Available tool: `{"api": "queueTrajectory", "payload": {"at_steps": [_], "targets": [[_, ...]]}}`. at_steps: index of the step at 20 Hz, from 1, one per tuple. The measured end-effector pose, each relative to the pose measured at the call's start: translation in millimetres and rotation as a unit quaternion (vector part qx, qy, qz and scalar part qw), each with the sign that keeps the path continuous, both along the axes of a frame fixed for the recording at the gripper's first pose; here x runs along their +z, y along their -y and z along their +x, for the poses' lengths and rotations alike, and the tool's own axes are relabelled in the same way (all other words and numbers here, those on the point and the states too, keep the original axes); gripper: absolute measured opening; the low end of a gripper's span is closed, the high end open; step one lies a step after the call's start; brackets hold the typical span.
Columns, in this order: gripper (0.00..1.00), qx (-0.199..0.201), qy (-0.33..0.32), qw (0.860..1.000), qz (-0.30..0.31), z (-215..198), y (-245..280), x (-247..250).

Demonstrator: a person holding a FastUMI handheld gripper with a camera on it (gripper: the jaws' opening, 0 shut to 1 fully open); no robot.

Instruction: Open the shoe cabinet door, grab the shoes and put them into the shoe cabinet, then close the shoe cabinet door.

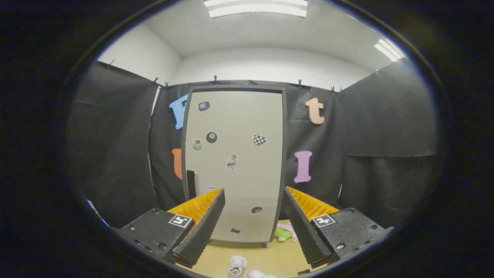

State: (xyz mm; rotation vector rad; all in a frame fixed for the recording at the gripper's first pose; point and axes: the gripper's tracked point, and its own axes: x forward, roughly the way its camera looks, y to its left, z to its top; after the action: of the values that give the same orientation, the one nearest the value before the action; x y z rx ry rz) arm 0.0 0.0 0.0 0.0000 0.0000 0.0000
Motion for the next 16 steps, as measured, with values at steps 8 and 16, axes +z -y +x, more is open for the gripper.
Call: {"api": "queueTrajectory", "payload": {"at_steps": [8,16], "targets": [[0.98,0.006,-0.009,1.000,0.000,3.4,-11.1,-2.4],[0.98,0.004,-0.015,1.000,-0.007,5.7,-21.1,-8.3]]}}
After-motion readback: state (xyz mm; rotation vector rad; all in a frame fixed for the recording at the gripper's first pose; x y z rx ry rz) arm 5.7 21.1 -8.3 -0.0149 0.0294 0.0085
